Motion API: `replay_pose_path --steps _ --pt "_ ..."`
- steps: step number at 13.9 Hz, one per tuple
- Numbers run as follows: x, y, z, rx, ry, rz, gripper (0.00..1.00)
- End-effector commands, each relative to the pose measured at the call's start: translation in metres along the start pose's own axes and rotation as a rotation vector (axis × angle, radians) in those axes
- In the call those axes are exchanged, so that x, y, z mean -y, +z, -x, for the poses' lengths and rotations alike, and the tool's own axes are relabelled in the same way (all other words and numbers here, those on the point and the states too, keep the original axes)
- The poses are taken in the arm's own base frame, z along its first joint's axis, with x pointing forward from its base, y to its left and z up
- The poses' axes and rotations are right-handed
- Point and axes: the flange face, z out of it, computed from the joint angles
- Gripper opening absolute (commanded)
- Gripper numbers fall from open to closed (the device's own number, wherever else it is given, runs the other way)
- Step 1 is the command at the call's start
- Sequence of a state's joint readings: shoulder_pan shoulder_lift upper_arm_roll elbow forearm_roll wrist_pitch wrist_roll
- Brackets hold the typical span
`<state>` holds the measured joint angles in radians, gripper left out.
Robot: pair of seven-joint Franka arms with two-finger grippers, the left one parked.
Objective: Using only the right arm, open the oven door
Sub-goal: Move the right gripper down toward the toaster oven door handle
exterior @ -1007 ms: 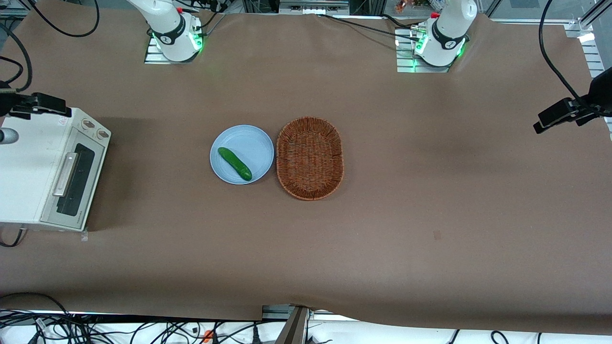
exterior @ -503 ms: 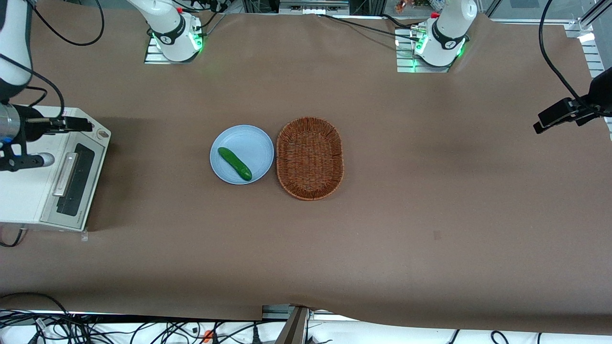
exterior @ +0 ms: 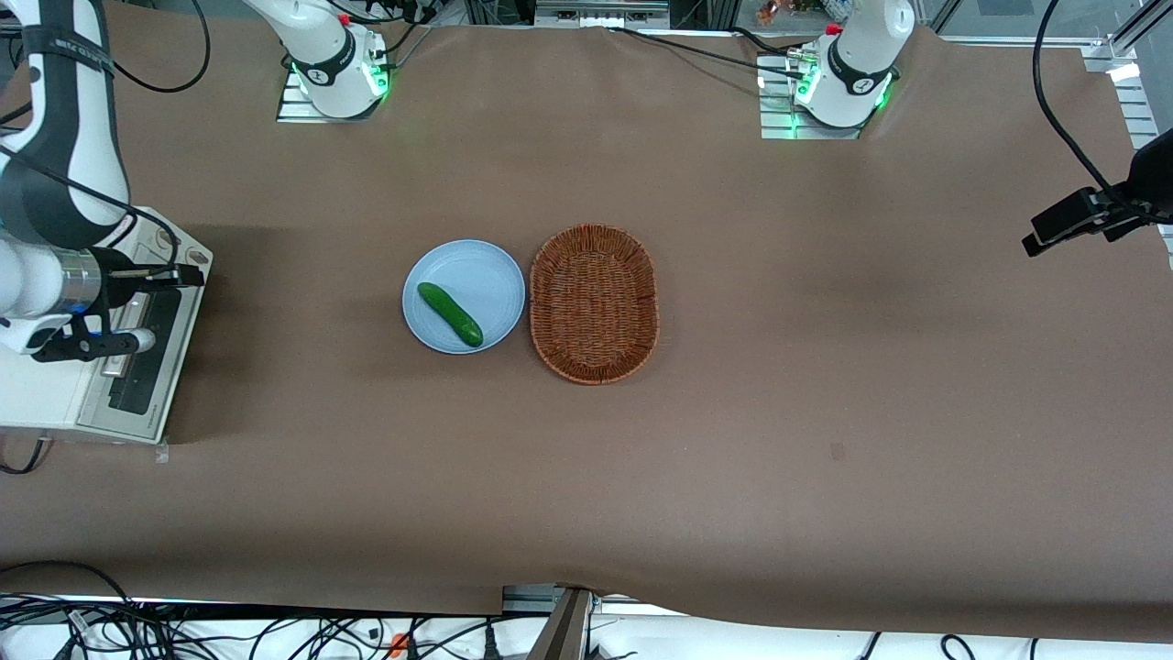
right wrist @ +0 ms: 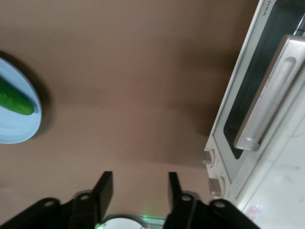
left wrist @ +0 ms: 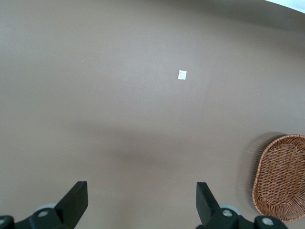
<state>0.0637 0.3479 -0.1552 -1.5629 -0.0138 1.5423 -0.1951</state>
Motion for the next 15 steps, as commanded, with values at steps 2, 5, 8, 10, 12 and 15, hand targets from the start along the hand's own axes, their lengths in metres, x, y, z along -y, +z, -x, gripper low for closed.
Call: replay_pose_path --steps 2,5,8,10,12,15 --pt "0.016 0.024 -0.002 0.010 -0.056 0.136 0.01" --pt "0.020 0.043 -0.005 0.036 -0.102 0.255 0.00" --pt "0.012 0.053 -0.005 0.061 -0.142 0.339 0.00" --pt "0.006 0.056 -0.006 0.074 -0.205 0.398 0.00" --pt "-0.003 0.054 -0.006 0.084 -0.245 0.431 0.00" --pt "-0.016 0.052 -0.010 0.080 -0.307 0.495 0.00"
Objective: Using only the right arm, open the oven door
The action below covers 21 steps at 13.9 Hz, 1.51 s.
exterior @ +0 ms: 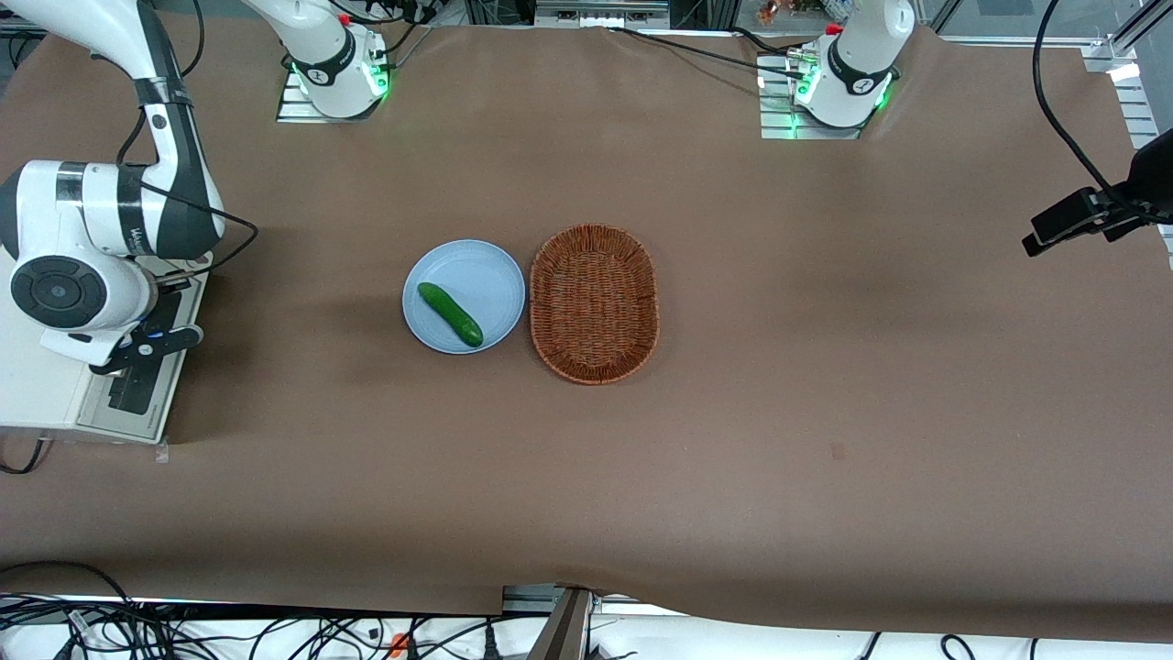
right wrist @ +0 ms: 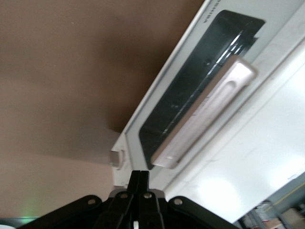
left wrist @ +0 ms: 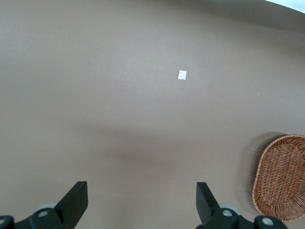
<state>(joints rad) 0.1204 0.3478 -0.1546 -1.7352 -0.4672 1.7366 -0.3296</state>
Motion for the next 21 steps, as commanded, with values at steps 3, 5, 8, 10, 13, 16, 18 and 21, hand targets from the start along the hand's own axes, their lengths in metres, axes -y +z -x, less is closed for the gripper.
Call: replay_pose_path --steps 3,5,8,10,13,16,18,21 --pt "-0.030 0.019 0.006 -0.048 -0.085 0.039 0.00" --pt "-0.036 0.027 0.006 -0.051 -0.093 0.036 0.00" --pt "-0.036 0.028 0.004 -0.053 -0.093 0.037 0.00" --pt "-0.035 0.032 -0.001 -0.056 -0.099 0.039 0.00" --pt "-0.033 0.036 -0.006 -0.067 -0.102 0.042 0.00" --pt "-0.032 0.037 -0.008 -0.066 -0.098 0.036 0.00" --pt "-0.027 0.038 -0.013 -0.069 -0.094 0.028 0.00" --pt "-0.016 0.038 -0.026 -0.102 -0.097 0.012 0.00"
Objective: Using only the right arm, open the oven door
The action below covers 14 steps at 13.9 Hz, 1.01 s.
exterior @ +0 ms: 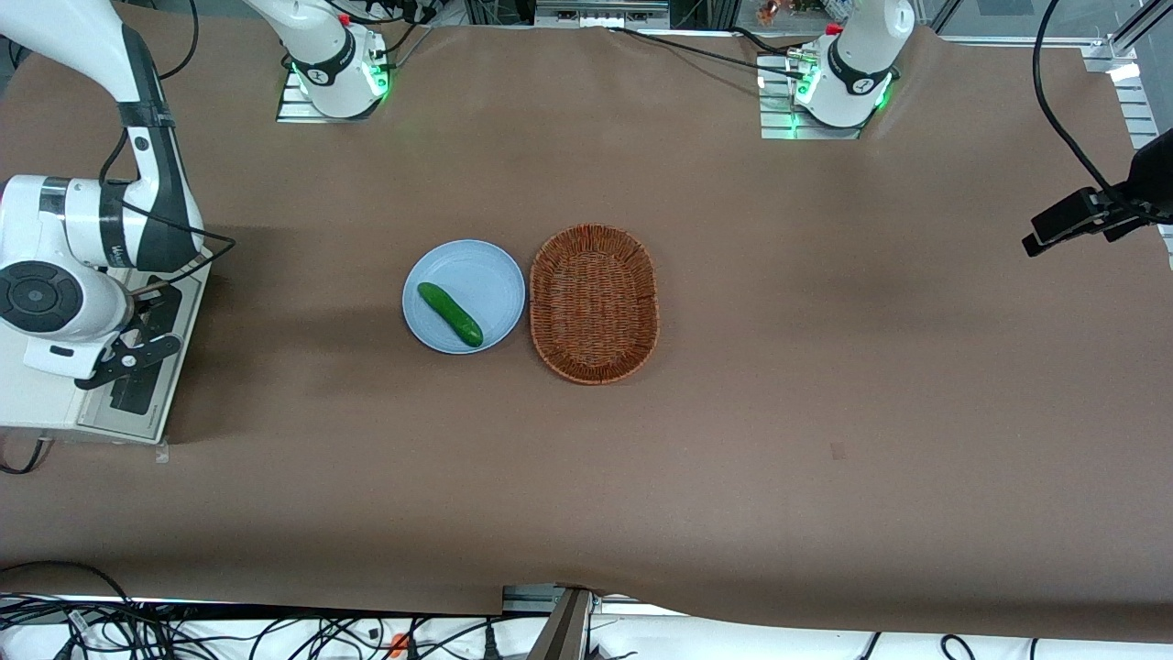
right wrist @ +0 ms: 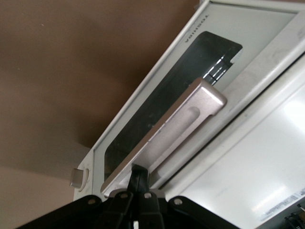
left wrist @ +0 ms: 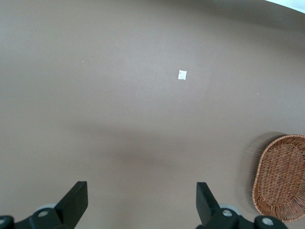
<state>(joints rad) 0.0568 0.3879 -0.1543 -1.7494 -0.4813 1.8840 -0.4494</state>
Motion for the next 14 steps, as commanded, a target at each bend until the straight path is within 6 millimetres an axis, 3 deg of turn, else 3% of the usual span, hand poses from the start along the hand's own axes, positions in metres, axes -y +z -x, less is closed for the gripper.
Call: replay_pose_path --steps 1,10,14 --pt "0.012 0.009 -0.020 -0.037 0.007 -0.015 0.00" --pt "0.033 0.018 -0.047 -0.082 0.047 -0.059 0.00" --pt "0.046 0.034 -0.063 -0.091 0.057 -0.087 0.00"
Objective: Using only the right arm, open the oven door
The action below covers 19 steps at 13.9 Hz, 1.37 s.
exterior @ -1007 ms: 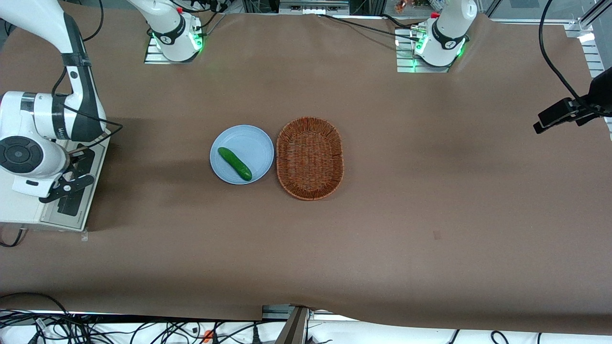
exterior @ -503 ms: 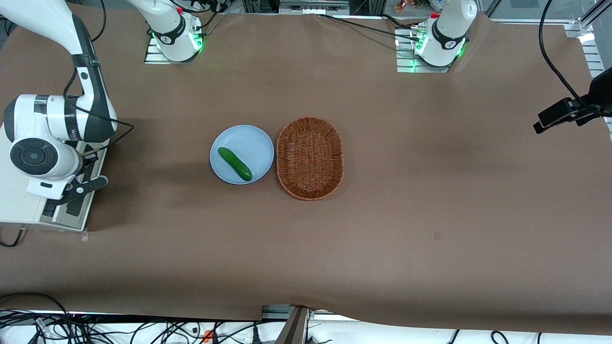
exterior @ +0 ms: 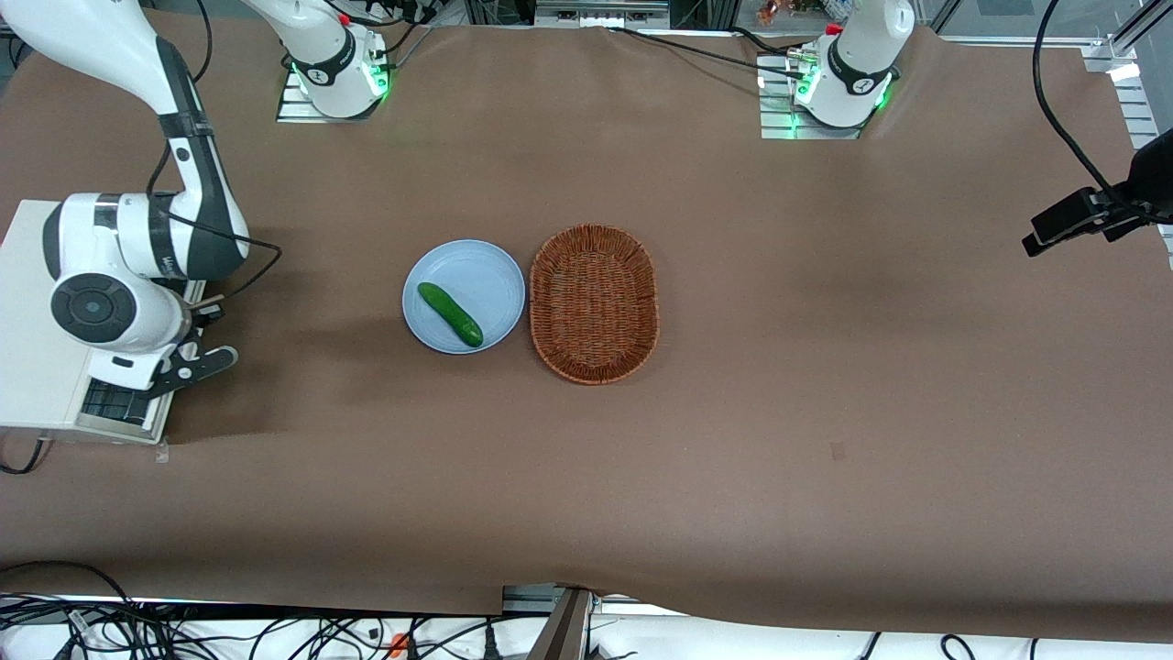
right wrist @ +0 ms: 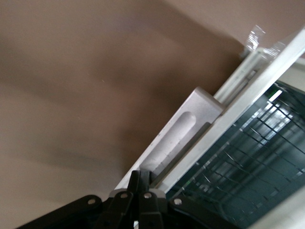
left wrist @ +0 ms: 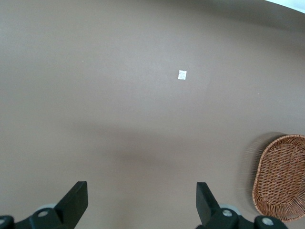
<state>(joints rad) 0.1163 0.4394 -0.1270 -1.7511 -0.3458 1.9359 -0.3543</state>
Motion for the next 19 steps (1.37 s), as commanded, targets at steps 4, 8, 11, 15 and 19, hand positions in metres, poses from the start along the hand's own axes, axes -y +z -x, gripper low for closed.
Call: replay_pose_path --steps 4,8,11,15,19 --pt "-0.007 0.051 -0.020 -0.026 0.029 -0.037 0.00" --pt "-0.004 0.074 -0.031 -0.048 0.039 -0.061 0.00" --pt "-0.001 0.088 -0.038 -0.068 0.052 -0.084 0.00" --pt "0.003 0.100 -0.048 -0.074 0.102 -0.140 0.00" --pt "0.015 0.103 -0.060 -0.064 0.264 -0.180 0.00"
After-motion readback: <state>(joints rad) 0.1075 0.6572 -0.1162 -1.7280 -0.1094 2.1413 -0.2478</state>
